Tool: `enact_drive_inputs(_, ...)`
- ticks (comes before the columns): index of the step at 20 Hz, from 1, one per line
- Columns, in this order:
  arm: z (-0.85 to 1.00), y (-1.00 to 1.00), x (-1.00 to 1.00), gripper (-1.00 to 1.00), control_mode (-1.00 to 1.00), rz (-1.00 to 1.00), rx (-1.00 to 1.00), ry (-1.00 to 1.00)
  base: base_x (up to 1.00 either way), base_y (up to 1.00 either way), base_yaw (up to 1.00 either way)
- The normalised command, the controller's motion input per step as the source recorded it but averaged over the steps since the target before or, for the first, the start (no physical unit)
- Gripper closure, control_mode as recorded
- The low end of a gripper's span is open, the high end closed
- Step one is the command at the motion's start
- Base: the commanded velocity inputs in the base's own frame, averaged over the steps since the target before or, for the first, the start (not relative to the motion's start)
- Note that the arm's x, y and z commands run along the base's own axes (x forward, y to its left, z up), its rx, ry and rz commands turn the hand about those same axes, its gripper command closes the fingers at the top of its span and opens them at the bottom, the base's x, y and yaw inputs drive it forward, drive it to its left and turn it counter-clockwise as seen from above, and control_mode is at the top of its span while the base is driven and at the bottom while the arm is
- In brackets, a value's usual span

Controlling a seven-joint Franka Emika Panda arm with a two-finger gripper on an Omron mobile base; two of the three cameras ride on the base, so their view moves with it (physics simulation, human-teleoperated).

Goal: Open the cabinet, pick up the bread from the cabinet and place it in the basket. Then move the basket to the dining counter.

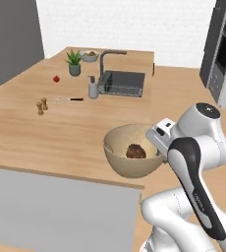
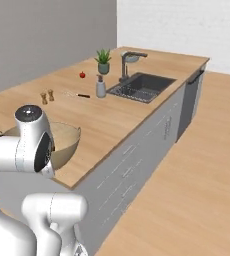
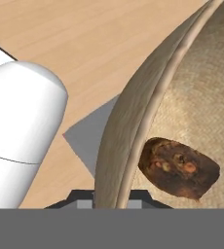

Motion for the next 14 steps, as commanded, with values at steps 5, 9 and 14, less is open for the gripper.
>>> enact_drive_inputs(5, 0.0, 0.0, 0.0, 1.0, 1.0, 0.0, 0.0, 0.0, 0.27, 1.0, -0.25)
enact_drive_inputs(9, 0.0, 0.0, 0.0, 1.0, 1.0, 0.0, 0.0, 0.0, 0.04, 1.0, -0.13)
enact_drive_inputs(14, 0.0, 0.0, 0.0, 1.0, 1.0, 0.0, 0.0, 0.0, -0.09, 1.0, -0.1)
